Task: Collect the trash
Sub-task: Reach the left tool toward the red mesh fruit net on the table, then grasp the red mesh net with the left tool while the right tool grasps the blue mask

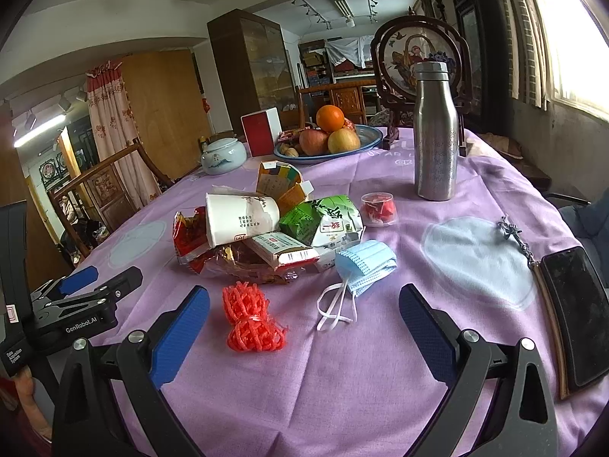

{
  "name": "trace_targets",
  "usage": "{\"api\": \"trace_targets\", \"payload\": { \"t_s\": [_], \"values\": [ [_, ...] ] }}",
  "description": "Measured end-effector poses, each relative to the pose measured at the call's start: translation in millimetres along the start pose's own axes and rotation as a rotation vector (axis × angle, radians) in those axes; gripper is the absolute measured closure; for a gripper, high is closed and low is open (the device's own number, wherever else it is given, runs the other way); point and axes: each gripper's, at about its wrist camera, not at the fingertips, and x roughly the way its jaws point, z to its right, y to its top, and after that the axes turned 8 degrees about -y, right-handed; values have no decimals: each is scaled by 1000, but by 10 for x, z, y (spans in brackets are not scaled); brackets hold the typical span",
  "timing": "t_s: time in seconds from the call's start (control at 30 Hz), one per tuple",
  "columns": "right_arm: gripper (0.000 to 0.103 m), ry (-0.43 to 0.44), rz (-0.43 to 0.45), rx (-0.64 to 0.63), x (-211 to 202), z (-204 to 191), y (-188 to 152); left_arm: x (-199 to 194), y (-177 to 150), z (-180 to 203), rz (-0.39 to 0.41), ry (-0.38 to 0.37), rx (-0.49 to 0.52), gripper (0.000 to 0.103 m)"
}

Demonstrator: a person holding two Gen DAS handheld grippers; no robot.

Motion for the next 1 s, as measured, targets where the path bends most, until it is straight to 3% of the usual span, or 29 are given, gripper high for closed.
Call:
{"api": "trace_targets", "payload": {
  "t_s": [0.6, 1.0],
  "values": [
    [6, 2, -50, 13, 149, 70, -16, 119, -50, -51, -39, -8, -16, 6],
    [6, -47, -119, 116, 445, 475, 95, 333, -13, -61, -140, -158, -43, 6]
  ]
}}
